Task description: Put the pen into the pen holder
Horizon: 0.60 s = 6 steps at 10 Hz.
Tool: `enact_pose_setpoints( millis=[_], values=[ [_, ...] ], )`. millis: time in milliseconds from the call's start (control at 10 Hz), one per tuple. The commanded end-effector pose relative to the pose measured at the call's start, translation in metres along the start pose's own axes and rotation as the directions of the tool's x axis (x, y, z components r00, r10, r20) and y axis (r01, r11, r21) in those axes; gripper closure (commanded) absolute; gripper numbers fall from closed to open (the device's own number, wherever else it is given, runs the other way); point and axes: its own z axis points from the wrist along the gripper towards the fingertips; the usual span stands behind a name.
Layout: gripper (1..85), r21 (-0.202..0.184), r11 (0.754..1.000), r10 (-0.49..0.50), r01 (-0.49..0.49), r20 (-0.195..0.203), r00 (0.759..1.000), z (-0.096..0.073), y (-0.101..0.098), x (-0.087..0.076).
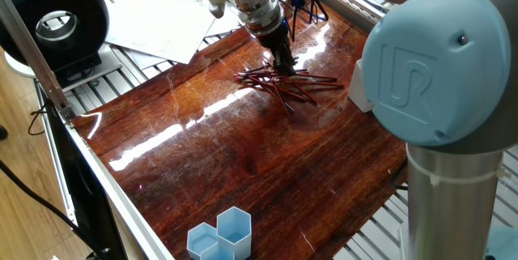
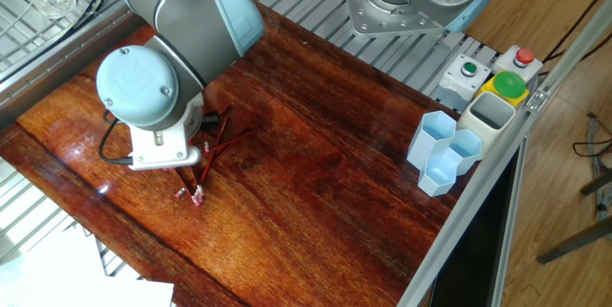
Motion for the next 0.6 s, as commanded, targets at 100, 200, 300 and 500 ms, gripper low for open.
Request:
enact_pose_setpoints(
  millis=[100, 200, 300, 500],
  values=[
    [54.0, -0.013, 1.0, 0.009, -0.009, 0.014, 1.0, 0.0022, 0.0037, -0.0038],
    [54.0, -0.014, 1.0, 0.01, -0.01, 0.015, 1.0, 0.0028, 0.004, -0.0045],
    [55.3, -0.014, 1.0, 0.013, -0.013, 0.017, 1.0, 0.0034, 0.0044, -0.0054],
    [58.0, -0.014, 1.0, 0.019, -0.019, 0.017, 1.0, 0.004, 0.0056, -0.0059]
  ],
)
